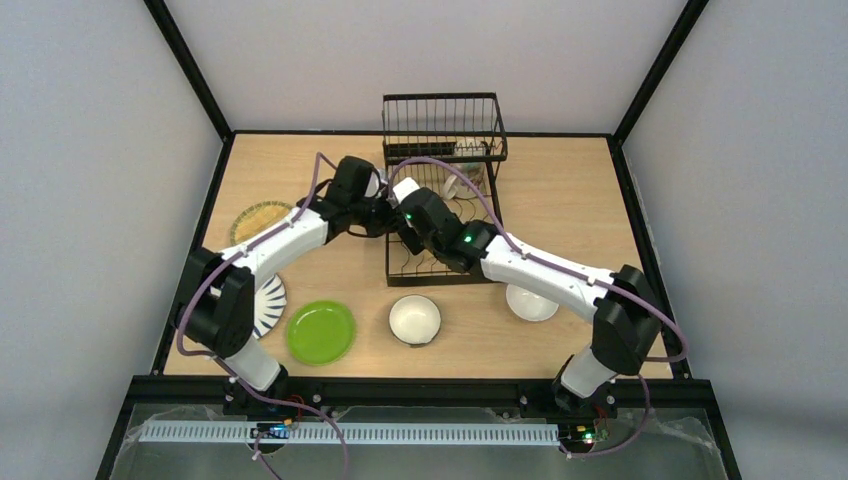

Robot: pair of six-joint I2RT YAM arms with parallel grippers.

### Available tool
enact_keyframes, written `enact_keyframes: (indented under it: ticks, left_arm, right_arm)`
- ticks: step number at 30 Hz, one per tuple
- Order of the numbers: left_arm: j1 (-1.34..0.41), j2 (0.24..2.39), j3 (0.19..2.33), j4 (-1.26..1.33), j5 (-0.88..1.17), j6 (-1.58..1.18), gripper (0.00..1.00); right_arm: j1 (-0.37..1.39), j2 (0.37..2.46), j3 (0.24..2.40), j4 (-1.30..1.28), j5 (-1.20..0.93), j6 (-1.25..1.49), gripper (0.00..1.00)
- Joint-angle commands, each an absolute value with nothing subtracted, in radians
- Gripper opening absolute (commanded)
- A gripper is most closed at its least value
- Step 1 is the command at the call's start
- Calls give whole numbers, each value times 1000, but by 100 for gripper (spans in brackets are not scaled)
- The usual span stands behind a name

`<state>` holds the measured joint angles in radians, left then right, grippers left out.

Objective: Load the mixed dishes into the dish rack
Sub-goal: Pass from the right arm to the left, then pass from the left arm to the right

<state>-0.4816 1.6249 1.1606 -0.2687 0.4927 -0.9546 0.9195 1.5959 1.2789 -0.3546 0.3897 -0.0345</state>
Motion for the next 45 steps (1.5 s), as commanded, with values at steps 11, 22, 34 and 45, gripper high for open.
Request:
enact_keyframes:
  ticks: [11,22,34,45]
  left_arm:
    - [-501,1550,1109,-249,462,-1022,2]
    - [-503,1477,1013,-29,315,-1193,2]
    - [-548,1405,868,344,115,-1422,2]
    - [-590,1387,693,737,3,-1608,2]
  right_arm:
    - [908,1484,1251,-312,541,98,66]
    - [904,1402,1244,-419,623,384,66]
    - [767,1256,1152,-371,299,886,53]
    - [616,1199,881,-68,-141,1165,68]
